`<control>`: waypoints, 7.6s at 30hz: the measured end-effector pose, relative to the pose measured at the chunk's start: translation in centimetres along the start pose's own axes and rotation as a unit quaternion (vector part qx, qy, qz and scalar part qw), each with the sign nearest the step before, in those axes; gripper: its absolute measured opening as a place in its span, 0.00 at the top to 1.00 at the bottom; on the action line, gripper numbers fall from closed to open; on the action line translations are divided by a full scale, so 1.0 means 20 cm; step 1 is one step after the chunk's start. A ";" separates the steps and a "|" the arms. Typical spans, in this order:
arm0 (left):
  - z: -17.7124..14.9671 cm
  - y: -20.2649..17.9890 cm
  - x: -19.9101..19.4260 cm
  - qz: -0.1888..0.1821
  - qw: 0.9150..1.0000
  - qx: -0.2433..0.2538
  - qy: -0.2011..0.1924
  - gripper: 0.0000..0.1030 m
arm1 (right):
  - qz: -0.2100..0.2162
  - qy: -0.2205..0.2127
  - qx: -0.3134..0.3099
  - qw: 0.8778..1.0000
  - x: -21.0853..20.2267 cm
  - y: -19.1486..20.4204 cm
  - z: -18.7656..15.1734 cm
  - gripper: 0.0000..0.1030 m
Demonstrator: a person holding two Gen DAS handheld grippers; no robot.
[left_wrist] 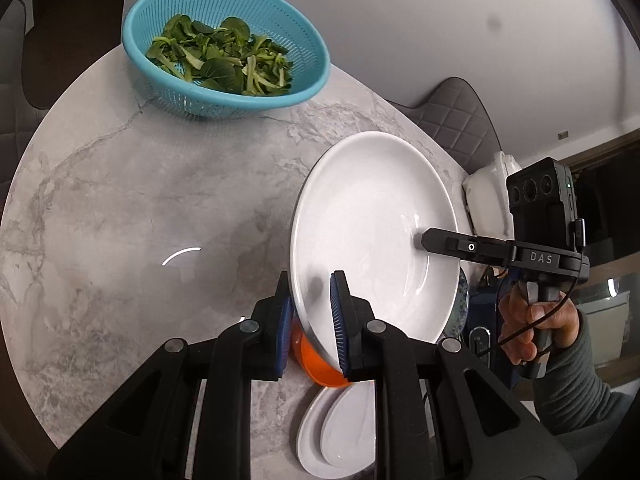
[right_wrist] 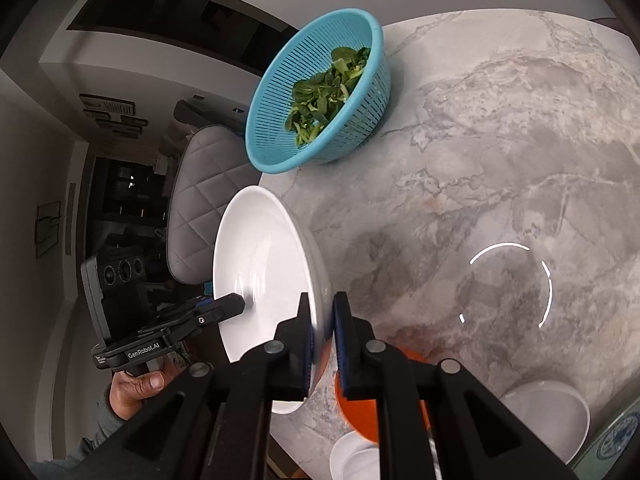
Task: Organize plates and bowls
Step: 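Lift the white plate with both grippers and carry it over the plate stack, then lower the white plate onto the stacked plates and open both grippers, then reach both grippers to the blue-and-white patterned bowl and grasp its rim, then lift the patterned bowl and set it down beside the rice cooker, opening both grippers, then reach both grippers to the white bowl and grasp its rim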
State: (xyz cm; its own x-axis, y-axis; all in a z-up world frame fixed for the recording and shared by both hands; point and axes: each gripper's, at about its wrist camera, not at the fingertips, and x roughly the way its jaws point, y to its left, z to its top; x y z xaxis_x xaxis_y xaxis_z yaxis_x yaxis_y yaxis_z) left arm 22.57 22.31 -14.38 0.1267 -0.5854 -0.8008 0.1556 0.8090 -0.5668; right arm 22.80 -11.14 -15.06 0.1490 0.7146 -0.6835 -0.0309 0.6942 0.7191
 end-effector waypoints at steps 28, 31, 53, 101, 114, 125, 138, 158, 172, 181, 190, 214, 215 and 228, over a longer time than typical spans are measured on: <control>-1.10 -0.35 0.28 -0.003 0.991 0.070 0.112 0.84 | -0.037 -0.032 0.118 0.992 -0.22 -0.33 -1.25 0.89; -1.14 -0.34 0.34 0.002 0.991 0.068 0.118 0.84 | -0.038 -0.030 0.131 0.990 -0.20 -0.39 -1.30 0.89; -1.19 -0.35 0.68 0.065 0.984 0.096 0.134 0.84 | -0.073 -0.019 0.111 0.991 -0.10 -0.53 -1.35 0.89; -0.46 -0.97 0.51 0.018 0.969 0.232 0.083 0.21 | -0.169 -0.252 0.158 0.939 -0.78 -0.62 -1.43 0.48; -0.05 -1.53 1.43 0.085 0.893 0.391 0.207 0.26 | -0.216 -0.292 0.311 0.878 -0.82 -0.98 -1.33 0.48; -0.11 -1.56 1.72 0.080 0.872 0.421 0.238 0.35 | -0.170 -0.326 0.369 0.854 -0.74 -1.08 -1.36 0.51; -0.20 -1.58 1.85 0.077 0.862 0.422 0.271 0.81 | -0.152 -0.338 0.380 0.848 -0.72 -1.14 -1.35 0.74; -0.28 -1.57 1.68 0.067 0.879 0.393 0.263 0.90 | -0.173 -0.327 0.338 0.865 -0.77 -1.08 -1.29 0.89; -0.45 -1.56 1.50 0.046 0.890 0.369 0.263 0.90 | -0.188 -0.317 0.317 0.874 -0.83 -1.01 -1.37 0.89; -0.77 -1.49 1.35 0.025 0.895 0.342 0.284 0.89 | -0.187 -0.285 0.305 0.889 -0.86 -0.96 -1.55 0.90; -1.06 -1.46 1.34 0.026 0.892 0.341 0.295 0.89 | -0.184 -0.262 0.331 0.888 -0.81 -0.96 -1.82 0.90; -1.15 -1.42 1.39 0.042 0.909 0.336 0.244 0.27 | -0.188 -0.247 0.342 0.887 -0.74 -1.07 -1.94 0.84; -1.13 -1.42 1.38 0.040 0.912 0.332 0.238 0.20 | -0.193 -0.250 0.341 0.886 -0.75 -1.07 -1.94 0.80; -0.67 -1.13 0.66 0.009 0.970 0.226 0.094 0.20 | -0.261 -0.297 0.255 0.882 -0.97 -0.75 -1.97 0.49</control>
State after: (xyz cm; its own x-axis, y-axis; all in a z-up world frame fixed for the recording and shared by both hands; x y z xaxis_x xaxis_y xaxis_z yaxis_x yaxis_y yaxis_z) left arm 7.61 -3.10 -14.75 -0.0415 -0.5169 -0.8551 0.5731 0.6887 -0.4441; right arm -18.53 -31.96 -17.49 0.5076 0.0317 -0.8610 0.6217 0.6784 0.3915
